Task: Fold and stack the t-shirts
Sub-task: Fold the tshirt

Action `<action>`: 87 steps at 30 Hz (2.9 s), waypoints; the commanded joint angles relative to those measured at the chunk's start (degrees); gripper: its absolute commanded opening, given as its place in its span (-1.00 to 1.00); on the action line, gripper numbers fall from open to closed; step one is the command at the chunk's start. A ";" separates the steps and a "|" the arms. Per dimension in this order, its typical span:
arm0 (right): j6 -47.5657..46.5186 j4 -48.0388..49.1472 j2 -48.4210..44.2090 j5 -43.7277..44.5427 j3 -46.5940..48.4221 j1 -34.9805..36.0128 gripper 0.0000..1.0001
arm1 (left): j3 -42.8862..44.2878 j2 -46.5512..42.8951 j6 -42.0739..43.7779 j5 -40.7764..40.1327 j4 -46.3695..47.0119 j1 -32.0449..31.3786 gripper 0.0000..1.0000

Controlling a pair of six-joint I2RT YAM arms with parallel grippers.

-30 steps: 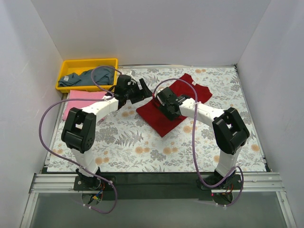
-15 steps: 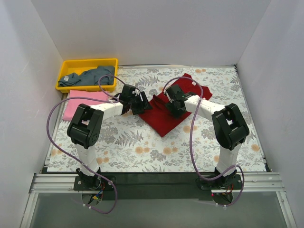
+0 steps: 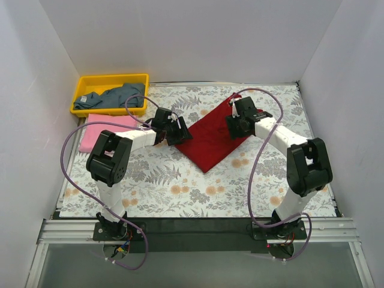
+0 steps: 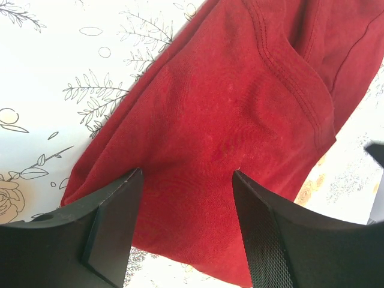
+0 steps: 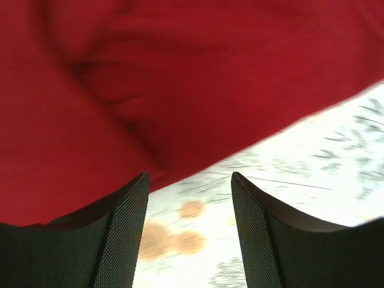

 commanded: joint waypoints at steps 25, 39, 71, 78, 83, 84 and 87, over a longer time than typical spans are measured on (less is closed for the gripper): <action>19.29 31.19 12.51 -72.35 -17.20 6.07 -0.57 | 2.97 2.50 1.39 -6.55 -3.30 -0.38 -0.45; 19.28 28.82 4.00 -73.76 -19.42 2.28 -0.59 | 2.97 -3.99 1.74 -7.25 -4.09 -0.38 -0.24; 22.19 32.60 21.57 -69.97 4.58 6.58 -0.65 | -26.39 -49.62 10.26 -28.52 -9.98 1.99 0.54; 20.44 32.68 26.04 -69.45 3.10 8.52 -0.67 | -25.41 -47.33 10.62 -27.55 -10.15 1.90 0.54; 18.94 32.69 30.62 -69.98 2.65 7.73 -0.70 | -25.59 -47.51 10.62 -27.29 -10.15 1.90 0.55; 18.94 32.68 30.19 -70.15 2.74 7.73 -0.69 | -25.51 -47.42 10.70 -27.29 -10.15 1.90 0.55; 18.85 32.60 25.90 -69.81 2.83 6.95 -0.70 | -25.33 -46.89 10.88 -26.94 -10.07 1.90 0.55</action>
